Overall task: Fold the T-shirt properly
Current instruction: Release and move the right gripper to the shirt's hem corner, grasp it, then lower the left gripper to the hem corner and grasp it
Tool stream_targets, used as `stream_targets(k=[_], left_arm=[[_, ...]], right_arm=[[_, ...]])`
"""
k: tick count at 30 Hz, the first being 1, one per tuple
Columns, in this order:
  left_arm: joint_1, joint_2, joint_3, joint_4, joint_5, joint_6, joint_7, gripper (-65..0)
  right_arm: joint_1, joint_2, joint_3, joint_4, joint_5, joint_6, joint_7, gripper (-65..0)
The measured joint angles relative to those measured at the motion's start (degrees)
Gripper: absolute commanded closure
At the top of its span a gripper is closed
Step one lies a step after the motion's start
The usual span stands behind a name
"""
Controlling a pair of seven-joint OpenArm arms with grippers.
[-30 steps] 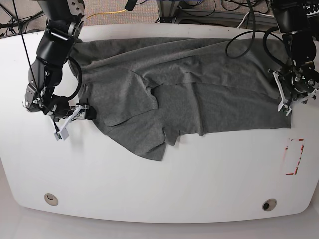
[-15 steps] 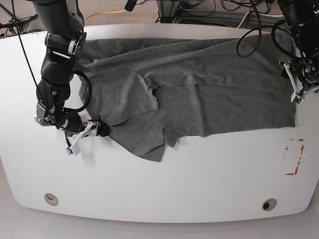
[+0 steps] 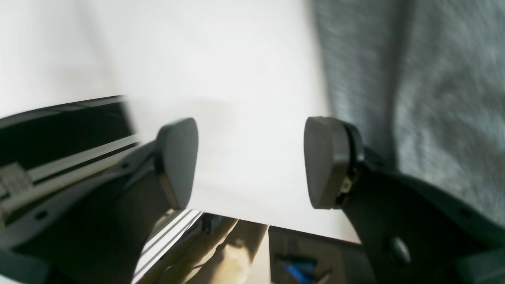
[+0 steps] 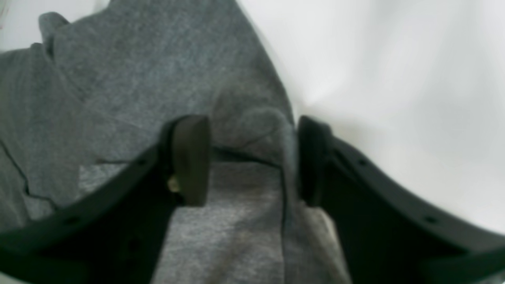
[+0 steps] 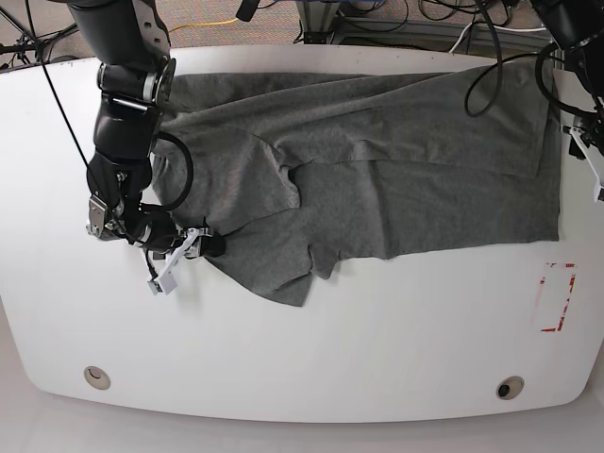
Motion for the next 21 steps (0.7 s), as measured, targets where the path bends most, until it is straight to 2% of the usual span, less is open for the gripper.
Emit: stream_targets(k=[2,5,6,12,15,21], left_arm=[[-2.34,0.0,-2.49,0.28,0.63,0.07,0.9,-39.4],[-6.03,0.13,-5.31,-0.87,1.38,0.24,0.92,-39.7],[-7.02,0.15,-5.62,-1.55,1.07,0.26,0.74,-40.0],[-12.17,0.81,-4.15,-8.41,0.87,0.07,1.05,-50.7],[-15.96,0.79,-3.5,-12.41,0.52,0.09,0.52,-51.0],[-21.24,1.6,-3.74,-21.79,1.11,0.28,-5.79,-51.0]], right_arm=[[0.02,-0.09,-0.04,-0.02,-0.04,0.0,-0.26,-17.4],[-0.11,-0.17,-0.04,-0.24,-0.39,0.0,-0.37,-2.9],[-0.15,-0.15,-0.04,-0.26,-0.44,0.0,-0.5,0.0],[-0.31,0.17,-0.04,-0.28,-0.44,-0.02,-1.05,0.0],[-0.39,0.33,-0.04,-0.22,-0.44,-0.02,-1.05,0.0],[-0.68,2.43,0.0,-0.24,0.2,0.0,-1.16,0.0]])
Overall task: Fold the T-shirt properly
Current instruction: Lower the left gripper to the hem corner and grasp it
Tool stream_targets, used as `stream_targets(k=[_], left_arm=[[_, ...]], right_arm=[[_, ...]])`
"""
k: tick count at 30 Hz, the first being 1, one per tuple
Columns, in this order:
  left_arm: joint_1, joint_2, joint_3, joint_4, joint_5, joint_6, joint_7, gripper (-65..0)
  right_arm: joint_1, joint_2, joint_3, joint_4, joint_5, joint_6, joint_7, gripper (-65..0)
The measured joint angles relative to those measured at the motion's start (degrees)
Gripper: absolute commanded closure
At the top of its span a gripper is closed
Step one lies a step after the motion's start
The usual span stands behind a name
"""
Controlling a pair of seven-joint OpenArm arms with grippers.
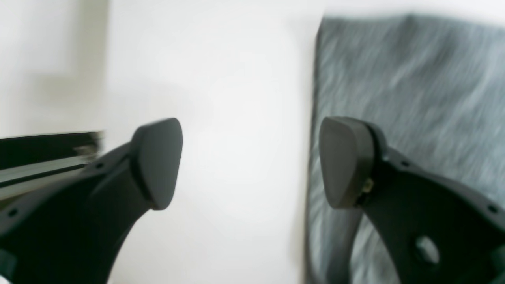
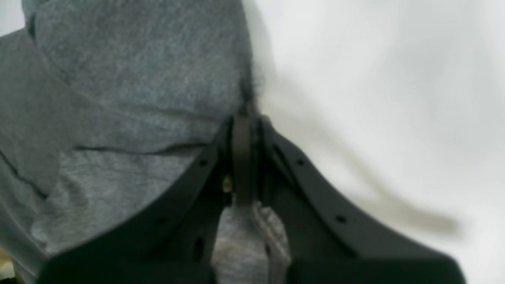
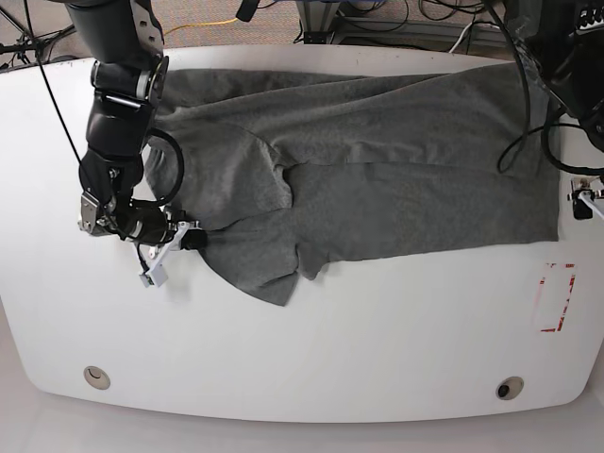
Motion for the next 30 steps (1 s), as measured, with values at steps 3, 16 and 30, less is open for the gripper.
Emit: stream_targets(k=[3,16,30], left_arm=[[-0.81,1.01,1.05,-4.39,0.13,-0.04,-2.89,-51.0],[-2.12,0.87,9.03,-15.45,0.09,4.07,-12.66,-51.0],[-8.83,1.01,11.04,-28.41,-0.26,4.76,-19.26,-51.0]], right_arm=[[-0.04,0.61,0.0,0.0,-0.09,0.0,-0.04,0.0],[-1.73,2.49,0.0,3.98,-0.87,-0.04,-0.85,0.0],[-1.86,2.47,0.07,6.93,-1.03,-0.17,-3.85,0.0]])
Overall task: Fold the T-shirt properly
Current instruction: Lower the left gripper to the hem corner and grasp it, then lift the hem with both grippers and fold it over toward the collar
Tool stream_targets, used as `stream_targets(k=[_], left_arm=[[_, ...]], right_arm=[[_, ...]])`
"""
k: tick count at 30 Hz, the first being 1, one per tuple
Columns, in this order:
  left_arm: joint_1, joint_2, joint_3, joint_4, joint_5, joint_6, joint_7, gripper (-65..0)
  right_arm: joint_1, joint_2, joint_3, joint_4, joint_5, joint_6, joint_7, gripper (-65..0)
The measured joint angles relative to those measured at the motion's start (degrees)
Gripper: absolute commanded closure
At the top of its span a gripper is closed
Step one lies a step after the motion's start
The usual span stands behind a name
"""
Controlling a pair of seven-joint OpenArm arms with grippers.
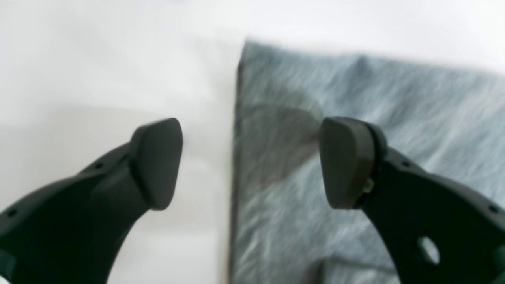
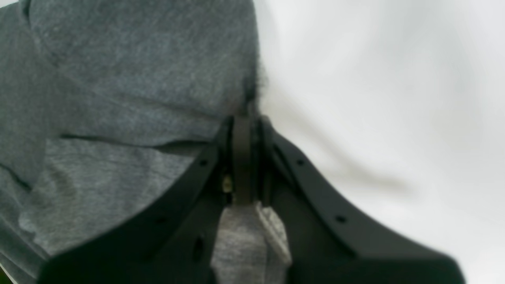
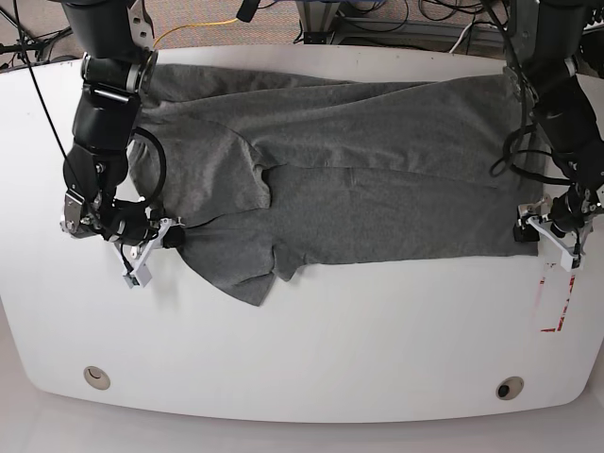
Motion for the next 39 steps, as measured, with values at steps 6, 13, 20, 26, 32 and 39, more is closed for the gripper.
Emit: stream_targets(k=[6,13,20,26,32,39], left_arm=[[-1.03,2.73,2.54,-0.33,-0.48,0.02,-1.11,-42.9],[-1.01,4.24,4.09,-0.55,-0.63,-0.04,-2.84,0.0],[-0.81,4.24,4.28,-0.55,-0.68,1.77,-4.26,0.0],[0.28,4.9,4.31,6.71,0.35,1.86,-1.33,0.0],[-0.15,5.14,4.04,14.43,-0.15,0.04,4.15,0.0],[1.09,6.75,4.31,22.47,-0.5,-5.22,8.63,0.0]], right_arm=[[0.02,-0.02,-0.02,0.0,0.0,0.0,-0.04,0.0],[0.02,0.15,-0.02,0.02,0.02,0.0,-0.24,0.0],[0.11,0.7,-0.09,1.11,0.0,0.02,-0.46,0.0],[0.2,2.1,-0.02,8.68,0.26,0.02,-0.61,0.0],[0.17,2.89,-0.09,11.85,1.31,0.22,-3.58,0.0],[-0.46,3.72,-0.07,11.87,0.46,0.17,-4.2,0.0]])
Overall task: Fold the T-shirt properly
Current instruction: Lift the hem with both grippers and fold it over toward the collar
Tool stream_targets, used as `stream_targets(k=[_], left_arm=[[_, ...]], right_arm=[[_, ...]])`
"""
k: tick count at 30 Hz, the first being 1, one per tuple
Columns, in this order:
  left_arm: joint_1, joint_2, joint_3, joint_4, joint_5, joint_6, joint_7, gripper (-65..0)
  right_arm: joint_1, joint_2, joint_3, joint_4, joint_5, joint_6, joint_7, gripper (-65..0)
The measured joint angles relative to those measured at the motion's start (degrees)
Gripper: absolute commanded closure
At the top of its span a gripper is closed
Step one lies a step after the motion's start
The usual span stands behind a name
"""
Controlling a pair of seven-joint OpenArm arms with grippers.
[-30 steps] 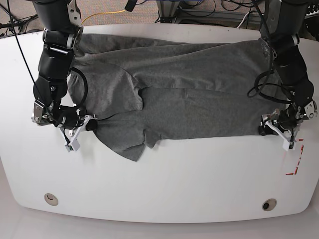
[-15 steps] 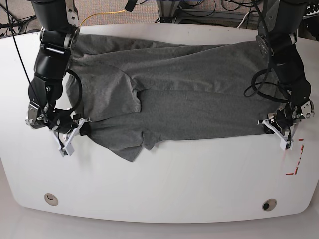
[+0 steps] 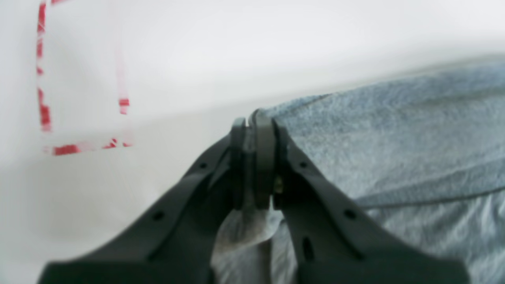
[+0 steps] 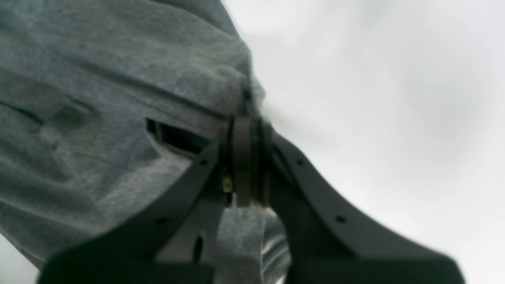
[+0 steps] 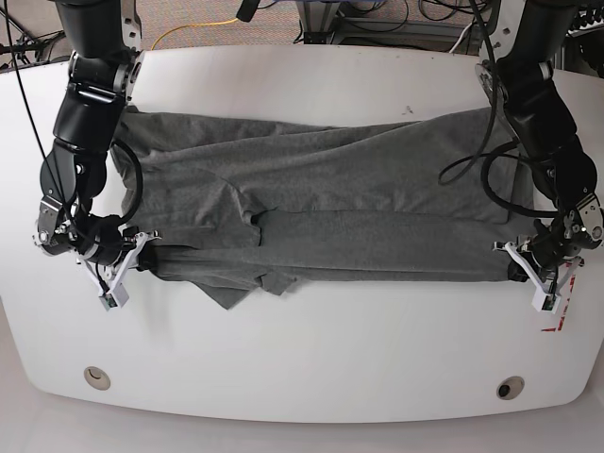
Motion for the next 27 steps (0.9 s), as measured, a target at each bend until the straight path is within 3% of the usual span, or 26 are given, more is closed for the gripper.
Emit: stream_targets(k=[5,9,15,23,27], left_arm=[[3.78,0.87,-0.5,8.52,0.04,0.02,5.7,0.0],[8.02,2.6,-0.15,16.9,-0.48,-0.04,7.98,0.0],[13.73,2.71,-0.17,24.57,-1.18,-0.24,11.72,0.0],[21.29,2.73,-0.2,33.38,-1.9,-0.39,13.75,0.0],[24.06,2.8,-0.85,35.95,-1.84,-0.39,13.68,0.0]], right_arm=[[-2.05,0.44,0.57,0.33,0.83,0.04,0.04,0.0],[-3.69,-0.17,4.76,0.31,1.14,0.26,-0.2,0.0],[-4.31,0.37,8.24,0.52,1.11,0.24,-6.05,0.0],[-10.86,-1.09,12.17,15.54,1.62,0.2,-15.3,0.0],[-13.7,-2.51,12.07,22.03,1.73,0.02,-16.7,0.0]])
